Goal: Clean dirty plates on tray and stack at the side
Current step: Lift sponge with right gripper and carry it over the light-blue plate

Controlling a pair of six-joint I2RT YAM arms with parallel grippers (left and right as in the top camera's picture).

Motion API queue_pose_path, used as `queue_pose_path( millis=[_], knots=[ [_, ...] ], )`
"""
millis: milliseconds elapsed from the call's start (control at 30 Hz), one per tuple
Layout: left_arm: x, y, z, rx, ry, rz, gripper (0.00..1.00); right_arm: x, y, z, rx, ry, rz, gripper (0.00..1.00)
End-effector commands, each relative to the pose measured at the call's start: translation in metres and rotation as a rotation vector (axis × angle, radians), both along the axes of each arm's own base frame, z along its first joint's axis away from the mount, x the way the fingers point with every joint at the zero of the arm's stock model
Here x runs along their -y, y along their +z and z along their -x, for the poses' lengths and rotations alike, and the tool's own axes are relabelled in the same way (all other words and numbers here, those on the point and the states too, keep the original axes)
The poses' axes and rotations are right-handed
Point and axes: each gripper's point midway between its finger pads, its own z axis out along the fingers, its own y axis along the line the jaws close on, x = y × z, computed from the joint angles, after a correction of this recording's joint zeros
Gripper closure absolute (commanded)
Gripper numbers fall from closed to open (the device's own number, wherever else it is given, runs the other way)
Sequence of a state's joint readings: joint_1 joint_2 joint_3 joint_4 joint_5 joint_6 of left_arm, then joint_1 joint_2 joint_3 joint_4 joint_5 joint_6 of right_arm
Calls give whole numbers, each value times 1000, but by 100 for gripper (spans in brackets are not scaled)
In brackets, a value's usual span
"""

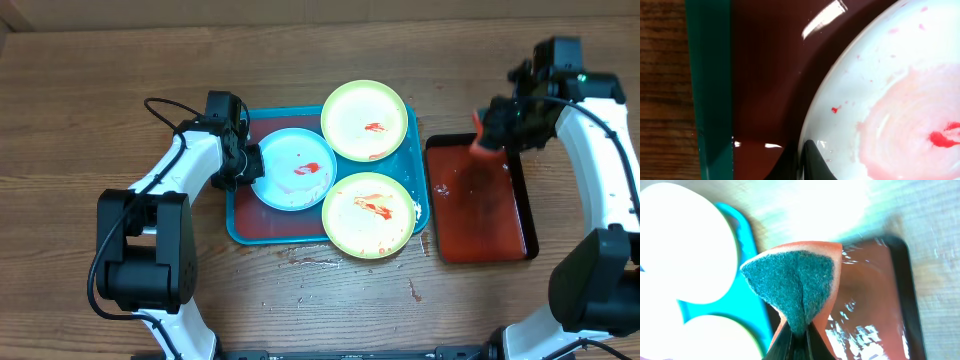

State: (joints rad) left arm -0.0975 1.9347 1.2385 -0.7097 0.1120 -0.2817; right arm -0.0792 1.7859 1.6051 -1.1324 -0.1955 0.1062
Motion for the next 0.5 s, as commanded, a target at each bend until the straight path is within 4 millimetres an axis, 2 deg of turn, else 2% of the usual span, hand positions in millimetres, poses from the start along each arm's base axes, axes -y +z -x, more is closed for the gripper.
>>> queue_pose_path(
  millis=[0,67,200,333,400,467],
  knots=[
    [4,-17,17,-65,2,12,96,-43,38,-15,112,76,-64,96],
    [4,-17,15,-58,2,15,96,-72,46,-26,149,110,-81,96],
    [4,-17,15,-58,7,16,96,-135,44,-39,180,199,-115,96],
    [4,-17,15,-61,31,18,96,-199,33,-43,174,319,-131,96],
    [4,-17,14,-59,49,21,96,-226,23,-45,160,363,-135,96],
    [4,-17,13,-58,65,24,96,-243,11,-46,137,378,-140,96]
  ],
)
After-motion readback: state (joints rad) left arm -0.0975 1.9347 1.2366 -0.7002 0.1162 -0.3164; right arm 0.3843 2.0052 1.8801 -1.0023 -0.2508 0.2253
